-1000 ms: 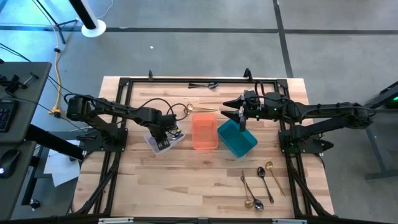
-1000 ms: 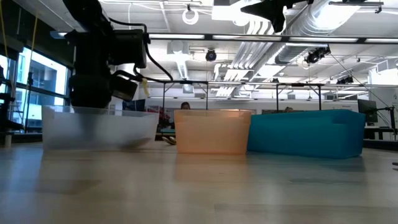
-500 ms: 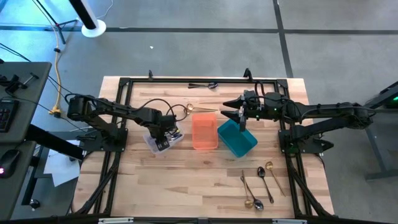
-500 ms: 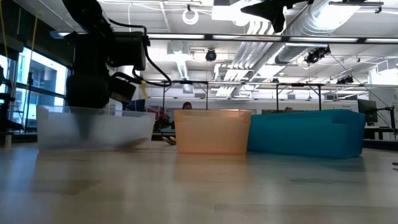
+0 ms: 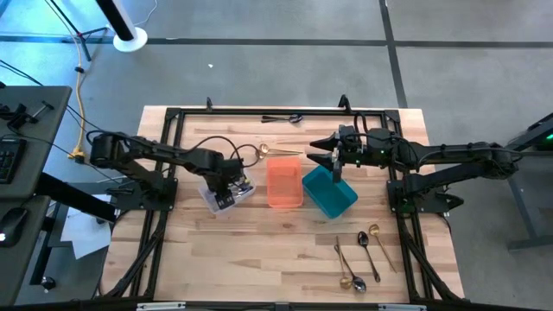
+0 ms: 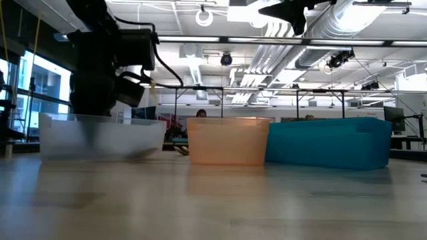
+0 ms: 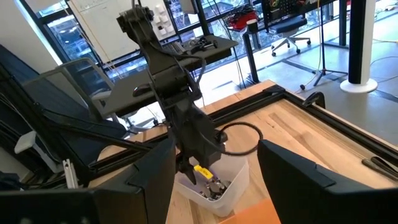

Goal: Sort silverware by color (type)
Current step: Put the purple spoon into the white bin, then put the gold spoon into the blue bin

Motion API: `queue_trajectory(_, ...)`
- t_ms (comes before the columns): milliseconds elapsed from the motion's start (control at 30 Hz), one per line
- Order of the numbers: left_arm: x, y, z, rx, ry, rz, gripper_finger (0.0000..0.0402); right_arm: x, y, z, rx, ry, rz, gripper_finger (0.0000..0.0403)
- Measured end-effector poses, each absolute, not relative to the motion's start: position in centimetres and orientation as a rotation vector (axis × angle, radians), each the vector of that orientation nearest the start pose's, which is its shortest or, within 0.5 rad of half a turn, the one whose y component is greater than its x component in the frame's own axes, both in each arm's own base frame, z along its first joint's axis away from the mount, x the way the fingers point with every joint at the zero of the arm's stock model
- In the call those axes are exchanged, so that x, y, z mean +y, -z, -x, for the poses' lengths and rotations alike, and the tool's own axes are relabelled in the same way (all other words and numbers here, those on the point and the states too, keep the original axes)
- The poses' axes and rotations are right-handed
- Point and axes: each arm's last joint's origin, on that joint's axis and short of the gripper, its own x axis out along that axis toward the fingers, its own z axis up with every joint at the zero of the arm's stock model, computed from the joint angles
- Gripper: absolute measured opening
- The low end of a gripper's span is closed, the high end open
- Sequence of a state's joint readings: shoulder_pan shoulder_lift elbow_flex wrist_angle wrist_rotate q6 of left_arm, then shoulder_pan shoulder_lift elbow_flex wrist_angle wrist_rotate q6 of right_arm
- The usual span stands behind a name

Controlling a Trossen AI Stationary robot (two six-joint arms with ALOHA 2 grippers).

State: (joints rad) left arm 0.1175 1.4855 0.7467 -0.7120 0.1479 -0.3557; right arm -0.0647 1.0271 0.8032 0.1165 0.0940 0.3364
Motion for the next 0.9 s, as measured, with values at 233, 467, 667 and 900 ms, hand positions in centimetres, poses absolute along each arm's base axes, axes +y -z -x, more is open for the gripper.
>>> queue_trajectory(233, 2.2, -17.3, -22.3, 1.329, -0.230, 0.499, 0.0159, -1.8, -32.3, -23.1, 0.080, 0.174, -0.337, 0.0212)
queue_trajectory(467, 2.5, -21.8, -21.1, 1.106, -0.255, 0.522, 0.0159, -1.7, -32.3, -23.1, 0.080, 0.169, -0.337, 0.0212)
queue_trajectory(667, 2.9, -28.5, -20.2, 0.697, -0.313, 0.405, 0.0159, -1.8, -32.3, -23.1, 0.080, 0.169, -0.337, 0.0212)
queue_trajectory(900, 2.6, -35.6, -18.0, 0.032, -0.299, 0.240, 0.0159, -1.8, -32.3, -23.1, 0.078, 0.171, -0.356, 0.0212)
